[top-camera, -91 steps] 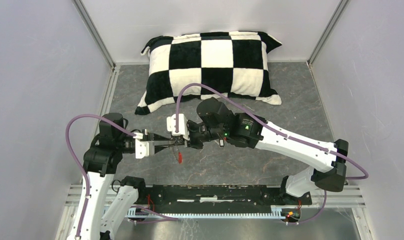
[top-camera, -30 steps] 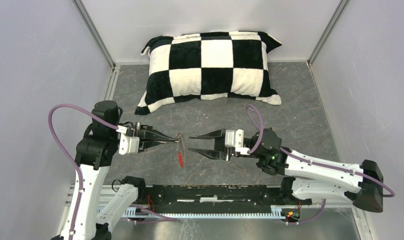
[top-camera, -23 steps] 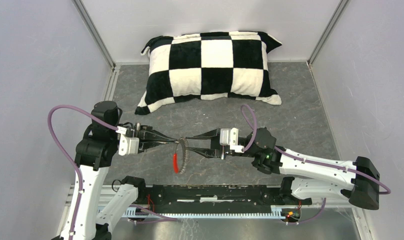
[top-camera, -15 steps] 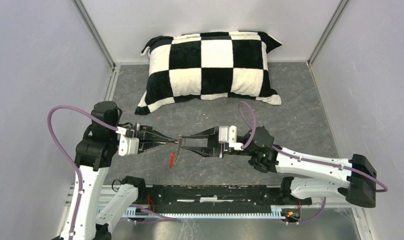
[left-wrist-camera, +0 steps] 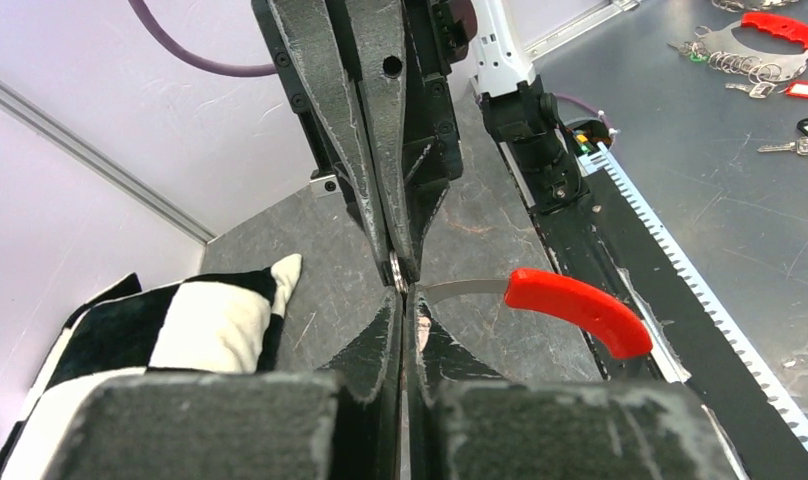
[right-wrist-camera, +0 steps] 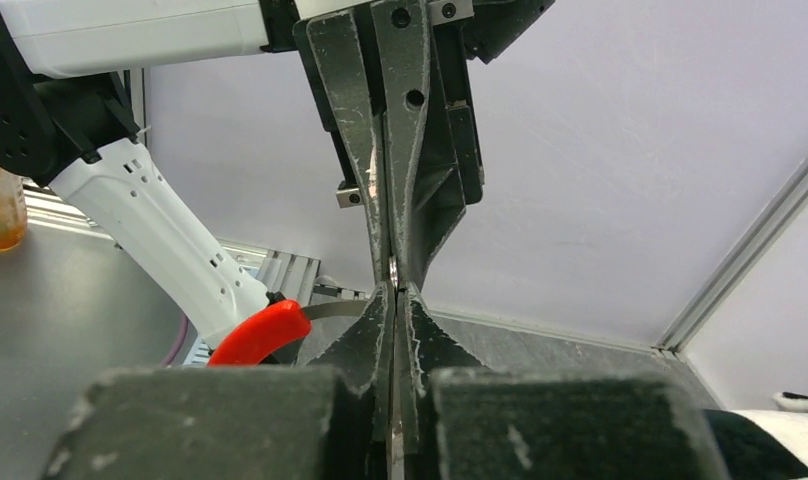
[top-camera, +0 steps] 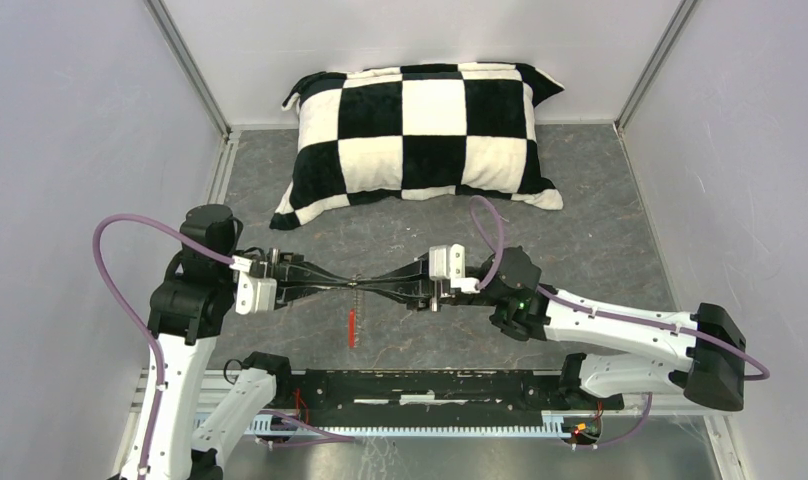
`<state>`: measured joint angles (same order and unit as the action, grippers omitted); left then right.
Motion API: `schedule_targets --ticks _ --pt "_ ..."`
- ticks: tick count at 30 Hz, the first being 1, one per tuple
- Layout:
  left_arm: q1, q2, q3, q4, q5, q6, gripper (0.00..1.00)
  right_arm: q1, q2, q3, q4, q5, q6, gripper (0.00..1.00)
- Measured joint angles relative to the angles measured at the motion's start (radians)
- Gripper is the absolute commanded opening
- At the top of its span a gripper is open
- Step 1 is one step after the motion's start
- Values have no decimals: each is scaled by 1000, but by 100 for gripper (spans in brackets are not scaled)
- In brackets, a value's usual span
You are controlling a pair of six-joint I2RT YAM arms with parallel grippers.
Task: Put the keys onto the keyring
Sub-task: Adjust the keyring.
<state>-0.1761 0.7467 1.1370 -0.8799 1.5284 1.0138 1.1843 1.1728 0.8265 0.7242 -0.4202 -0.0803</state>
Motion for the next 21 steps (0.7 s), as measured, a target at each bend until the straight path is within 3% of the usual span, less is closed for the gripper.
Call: schedule_targets --ticks 2,6,15,21 --pt "0 -3 -6 0 0 0 25 -1 0 12 -28 -2 -4 0" --pt "1 -11 -28 0 -9 1 37 0 -7 61 -177 21 -33 0" --pt "0 -64 -100 0 -89 39 34 4 16 298 -751 138 -127 0" --pt "0 -67 -118 1 -120 73 35 5 97 439 -1001 195 -159 0"
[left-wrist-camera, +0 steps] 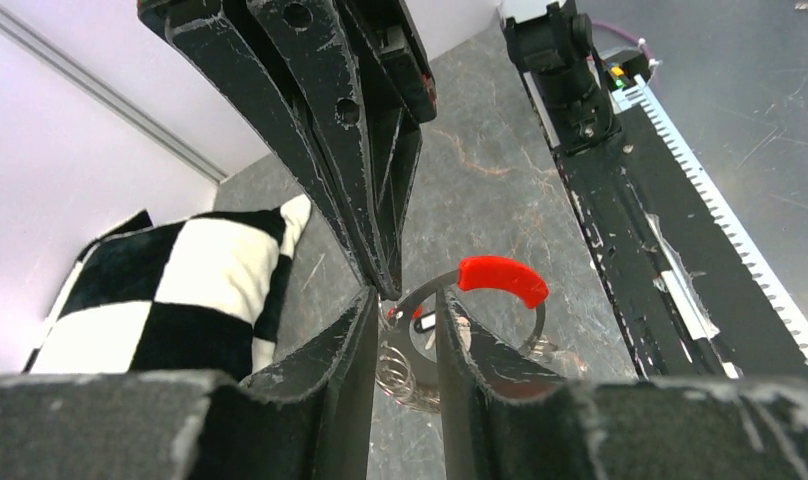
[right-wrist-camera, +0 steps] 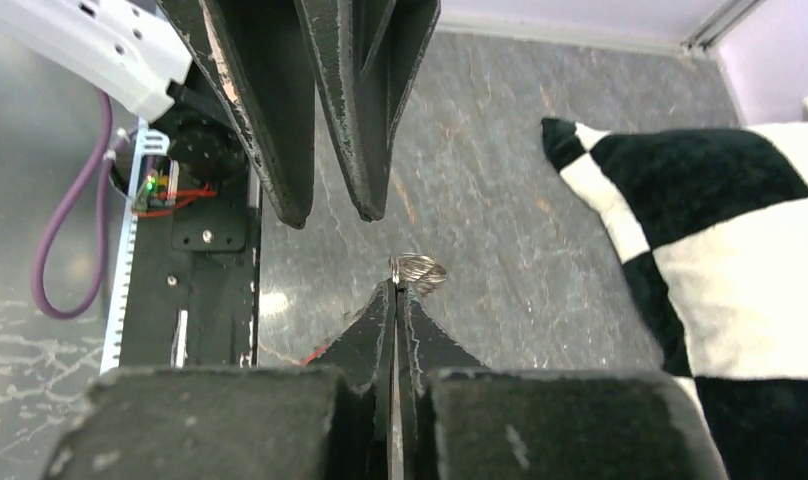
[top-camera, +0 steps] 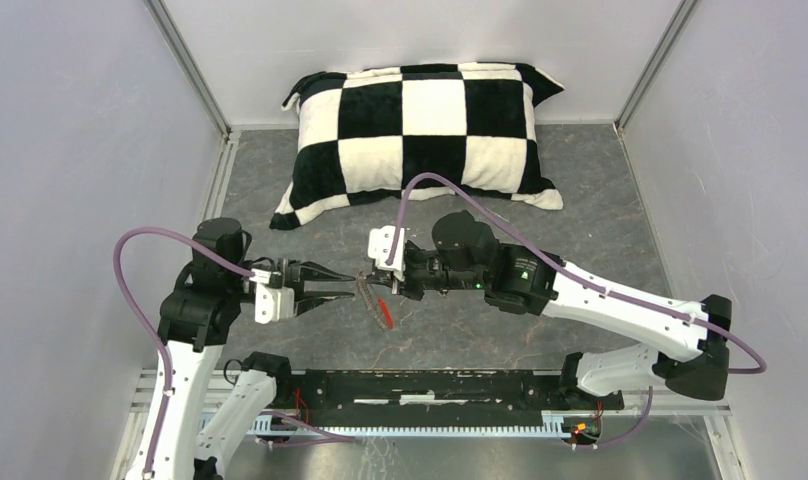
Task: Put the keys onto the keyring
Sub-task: Adjust the keyring.
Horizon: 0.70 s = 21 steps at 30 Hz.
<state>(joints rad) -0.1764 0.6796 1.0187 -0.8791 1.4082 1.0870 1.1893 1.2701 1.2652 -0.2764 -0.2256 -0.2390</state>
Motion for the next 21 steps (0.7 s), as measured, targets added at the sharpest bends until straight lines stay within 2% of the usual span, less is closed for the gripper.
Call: schedule_targets --ticks 5,13,21 --pt "0 14 -31 -1 -32 6 38 11 55 85 -122 26 -19 1" --pt "0 48 -49 0 -69 6 40 34 96 163 -184 30 -35 1" --pt "0 51 -53 -1 -74 6 24 54 127 216 -222 45 -51 0"
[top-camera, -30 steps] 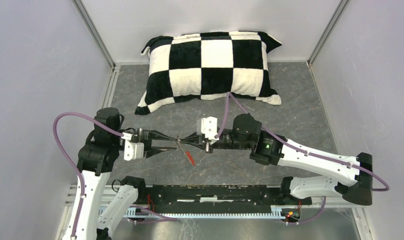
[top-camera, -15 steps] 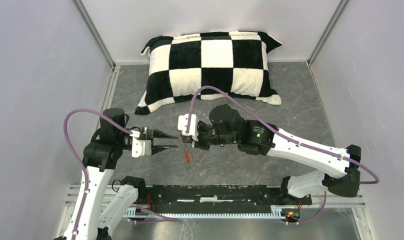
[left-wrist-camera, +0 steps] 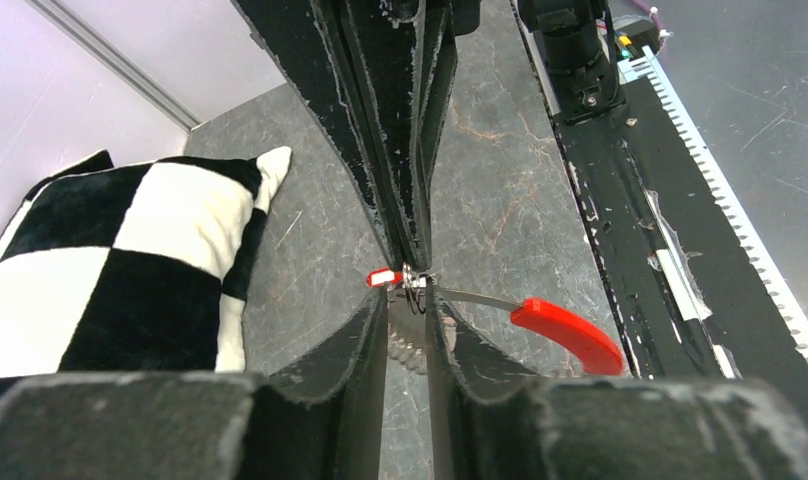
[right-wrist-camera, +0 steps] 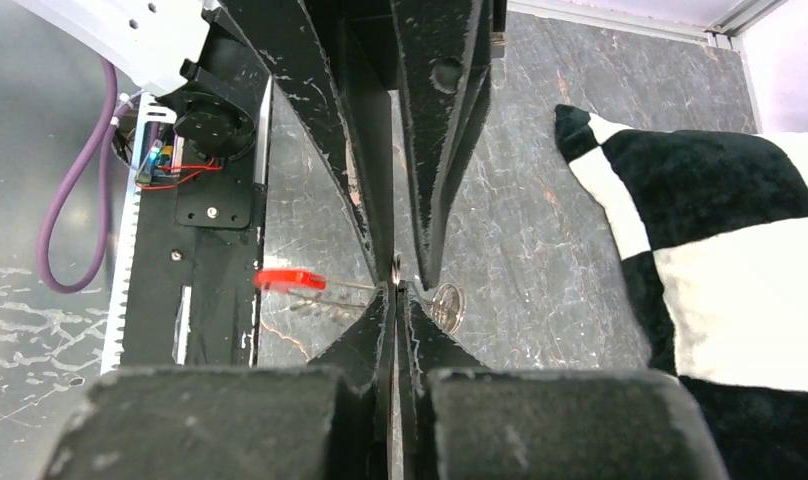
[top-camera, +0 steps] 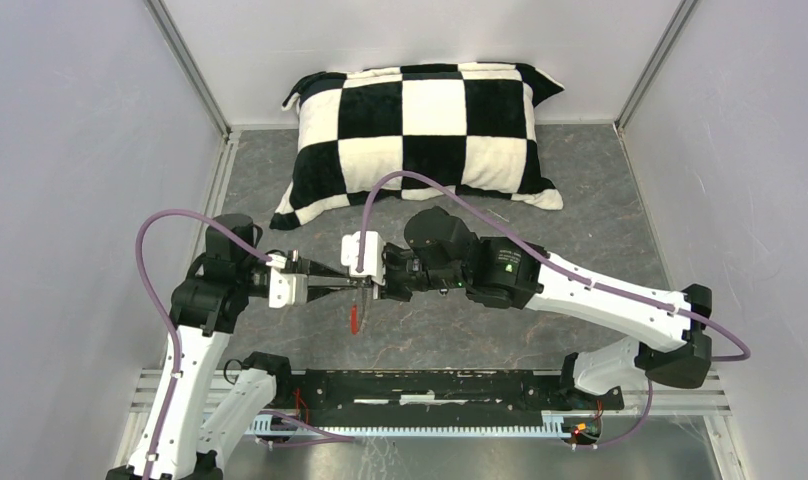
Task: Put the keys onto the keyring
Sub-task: Adjust the keyring.
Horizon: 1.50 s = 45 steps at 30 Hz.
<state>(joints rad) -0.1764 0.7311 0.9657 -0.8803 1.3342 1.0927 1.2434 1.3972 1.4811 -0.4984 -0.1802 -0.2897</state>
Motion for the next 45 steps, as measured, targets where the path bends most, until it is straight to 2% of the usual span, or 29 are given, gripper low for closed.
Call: schedule_targets --ticks 3,6,7,9,13,17,23,28,33,45 --pt "0 -2 0 0 1 0 17 5 14 23 -16 11 -5 0" --pt "0 -8 -5 0 1 0 4 9 23 37 -27 23 -7 0" --pt "0 -10 -6 1 1 0 2 10 25 39 -30 24 -7 1" --pt "0 -13 -8 0 2 0 2 16 27 41 -38 24 -7 17" --pt "0 -18 -14 0 9 0 2 18 25 41 -24 18 2 38" --pt "0 -21 -18 0 46 9 2 18 -44 -38 78 17 8 45" --pt "0 -18 6 -2 138 27 2 -11 -344 -320 269 16 20 45" --pt "-2 2 99 2 171 33 2 -19 -470 -509 498 -22 27 44" --pt "-34 -11 154 37 191 9 2 -19 -488 -658 695 -79 27 44" --pt "-71 -10 200 113 195 -86 2 -19 -462 -726 1053 -200 63 44"
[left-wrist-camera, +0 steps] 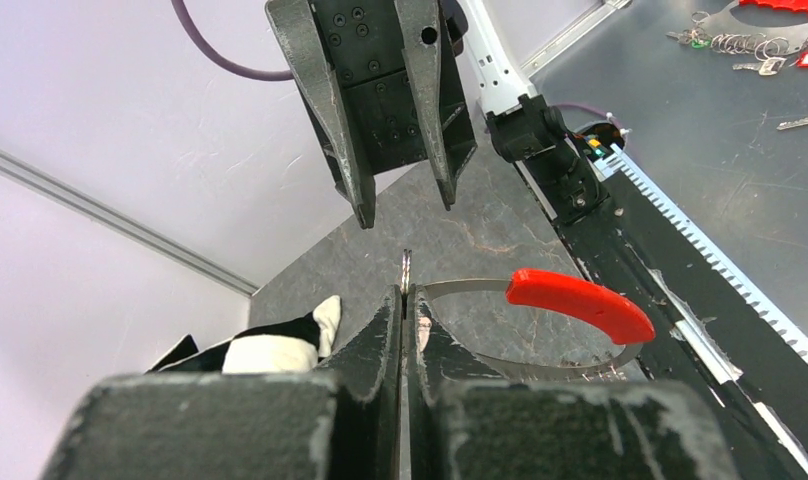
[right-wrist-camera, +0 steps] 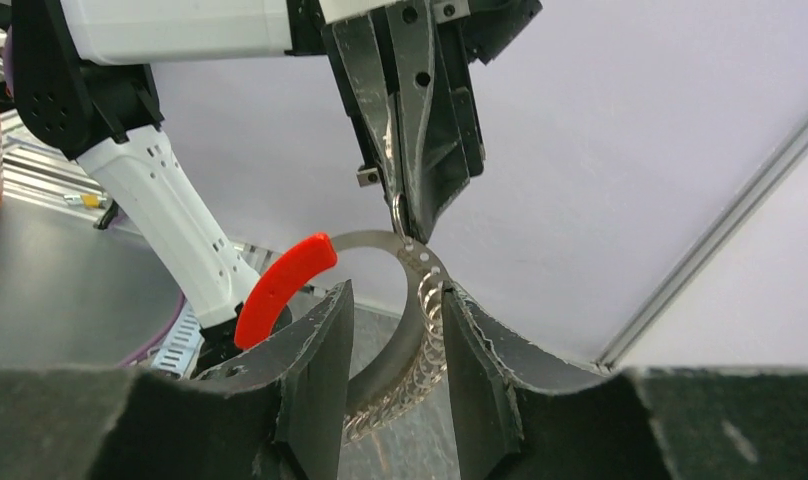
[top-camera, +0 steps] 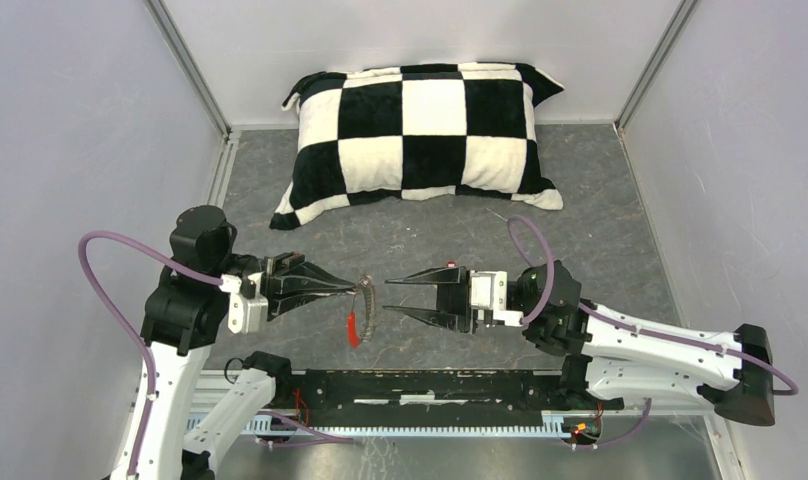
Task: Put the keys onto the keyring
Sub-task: Adjust the keyring.
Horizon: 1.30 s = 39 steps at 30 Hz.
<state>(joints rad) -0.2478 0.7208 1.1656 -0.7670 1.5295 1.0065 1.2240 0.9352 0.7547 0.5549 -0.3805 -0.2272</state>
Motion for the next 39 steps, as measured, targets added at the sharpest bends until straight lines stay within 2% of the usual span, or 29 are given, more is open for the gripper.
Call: schedule_targets --ticks 10,30,33,37,39 --pt "-1 3 0 7 0 0 2 0 112 1 143 -28 29 42" --pt "-1 -1 -26 14 0 0 2 8 187 64 192 -31 44 33" --pt "-1 -2 -26 14 0 0 2 11 198 74 181 -34 43 27" --pt "-1 -4 -27 13 0 0 2 12 209 92 162 -38 36 4" --pt "-1 -5 -26 16 0 0 2 13 210 103 145 -44 35 1"
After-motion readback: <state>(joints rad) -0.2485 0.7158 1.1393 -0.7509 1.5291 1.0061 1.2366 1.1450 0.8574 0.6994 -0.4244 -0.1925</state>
